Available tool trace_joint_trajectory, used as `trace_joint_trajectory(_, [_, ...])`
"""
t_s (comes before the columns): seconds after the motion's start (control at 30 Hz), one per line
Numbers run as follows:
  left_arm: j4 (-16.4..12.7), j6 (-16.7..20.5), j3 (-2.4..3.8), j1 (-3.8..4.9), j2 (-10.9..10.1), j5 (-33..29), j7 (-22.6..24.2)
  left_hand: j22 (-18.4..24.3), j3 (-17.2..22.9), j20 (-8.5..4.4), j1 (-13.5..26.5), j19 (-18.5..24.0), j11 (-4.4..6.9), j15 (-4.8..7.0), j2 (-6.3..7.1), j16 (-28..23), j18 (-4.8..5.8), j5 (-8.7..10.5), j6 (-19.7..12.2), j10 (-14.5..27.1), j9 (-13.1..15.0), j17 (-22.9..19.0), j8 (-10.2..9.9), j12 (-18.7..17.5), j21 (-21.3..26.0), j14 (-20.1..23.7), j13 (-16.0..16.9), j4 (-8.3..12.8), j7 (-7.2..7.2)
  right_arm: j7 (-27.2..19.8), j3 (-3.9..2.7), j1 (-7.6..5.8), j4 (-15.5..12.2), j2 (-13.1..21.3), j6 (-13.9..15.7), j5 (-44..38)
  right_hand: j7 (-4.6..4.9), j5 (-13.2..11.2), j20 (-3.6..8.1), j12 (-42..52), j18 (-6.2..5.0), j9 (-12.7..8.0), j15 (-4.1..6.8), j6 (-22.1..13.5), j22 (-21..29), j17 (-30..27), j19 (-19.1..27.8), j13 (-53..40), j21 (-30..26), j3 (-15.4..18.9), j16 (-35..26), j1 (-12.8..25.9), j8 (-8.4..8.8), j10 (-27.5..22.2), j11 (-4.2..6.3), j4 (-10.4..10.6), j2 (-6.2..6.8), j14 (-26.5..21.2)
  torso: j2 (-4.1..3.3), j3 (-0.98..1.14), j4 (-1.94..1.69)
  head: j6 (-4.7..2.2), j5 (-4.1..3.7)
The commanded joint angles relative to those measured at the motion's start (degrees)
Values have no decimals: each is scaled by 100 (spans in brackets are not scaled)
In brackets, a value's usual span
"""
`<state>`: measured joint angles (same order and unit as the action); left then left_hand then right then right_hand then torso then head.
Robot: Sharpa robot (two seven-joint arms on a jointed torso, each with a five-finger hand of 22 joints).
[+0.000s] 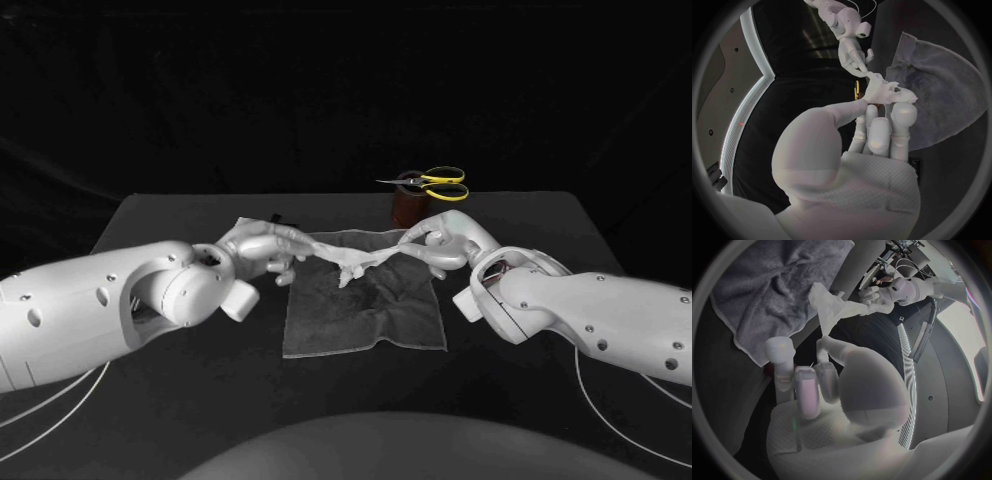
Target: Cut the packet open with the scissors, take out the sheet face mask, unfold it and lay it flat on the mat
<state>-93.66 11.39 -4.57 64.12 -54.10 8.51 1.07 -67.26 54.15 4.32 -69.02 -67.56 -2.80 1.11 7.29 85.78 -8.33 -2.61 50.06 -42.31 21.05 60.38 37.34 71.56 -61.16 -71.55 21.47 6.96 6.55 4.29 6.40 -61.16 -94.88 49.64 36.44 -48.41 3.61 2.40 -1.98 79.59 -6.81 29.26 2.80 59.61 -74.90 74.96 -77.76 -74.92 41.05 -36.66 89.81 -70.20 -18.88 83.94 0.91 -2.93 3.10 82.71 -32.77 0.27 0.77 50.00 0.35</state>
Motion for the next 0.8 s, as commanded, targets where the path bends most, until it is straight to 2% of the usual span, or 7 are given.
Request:
trace_joint_trajectory(0.03, [24, 192, 9, 214, 11, -338, 280, -13, 35, 1, 19, -37, 35, -11, -53, 27, 30, -16, 44, 12, 617, 17, 28, 28, -23, -35, 7, 7, 4, -29, -7, -134, -26, 7, -269, 364, -73, 38, 12, -16, -68, 987, 167, 53, -508, 1504, -19, -889, -32, -33, 19, 25, -484, 367, 49, -11, -48, 729, 54, 14, 4, 0, 12])
trace_joint_trajectory(0.17, [110, 298, 12, 524, 52, -434, 251, -25, 35, 1, 24, -49, 31, -13, -54, 30, 34, -17, 44, 10, 621, 40, 28, 29, -38, -50, 8, 5, 4, -20, -7, -333, -46, 29, -322, 494, -73, 38, 12, -12, -63, 993, 167, 50, -514, 1504, -25, -892, -2, -35, 19, 31, -487, 368, 48, -11, -47, 729, 97, 11, 2, 0, 3])
trace_joint_trajectory(0.47, [510, 503, 7, 1006, 377, -306, 37, -52, 46, 4, 28, -74, 21, -20, -56, 37, 43, -17, 46, 3, 636, 71, 28, 32, -72, -74, 11, 14, 3, 34, -63, -708, -6, -65, -345, 551, -73, 38, 12, -7, -61, 1001, 167, 46, -516, 1504, -28, -894, 11, -42, 19, 36, -491, 369, 48, -12, -48, 729, 173, 22, -15, 0, -55])
trace_joint_trajectory(0.5, [576, 523, -12, 1061, 428, -282, -15, -53, 47, 4, 28, -76, 22, -20, -56, 37, 43, -17, 46, 3, 636, 74, 28, 32, -74, -76, 11, 15, 3, 52, -66, -755, 31, -89, -349, 546, -73, 38, 12, -7, -61, 1001, 167, 46, -516, 1504, -28, -894, 11, -42, 19, 36, -491, 369, 48, -12, -48, 729, 179, 20, -14, 0, -53])
trace_joint_trajectory(0.57, [726, 563, -159, 1188, 555, -272, -179, -124, 51, 10, 52, -147, 25, -24, -71, 53, 68, -16, 68, -27, 660, 166, 37, 44, -164, -141, 16, -2, 2, 124, -12, -928, 206, -201, -363, 584, -73, 37, 12, -1, -53, 1012, 167, 44, -527, 1504, -40, -898, 65, -43, 19, 48, -497, 371, 48, -10, -42, 729, 229, 19, -7, 0, -33])
trace_joint_trajectory(0.7, [817, 584, -178, 1237, 625, -188, -237, -91, 65, 10, 47, -115, 24, -23, -70, 50, 55, -17, 64, -26, 669, 132, 33, 43, -123, -122, 17, 10, -1, 126, -12, -1018, 298, -239, -339, 549, -74, 38, 12, 6, -58, 1019, 168, 41, -520, 1504, -32, -903, 36, -50, 19, 50, -501, 372, 49, -10, -44, 729, 200, 14, -14, 0, -46])
trace_joint_trajectory(0.8, [954, 620, -272, 1282, 684, -186, -376, -131, 76, 11, 58, -154, 25, -23, -65, 60, 68, -16, 70, -35, 687, 198, 31, 43, -175, -167, 18, 17, 1, 158, 14, -1081, 448, -297, -331, 606, -75, 38, 12, -1, -50, 1022, 167, 40, -530, 1504, -44, -899, 85, -53, 19, 51, -503, 371, 49, -11, -45, 729, 264, 12, -14, 0, -42])
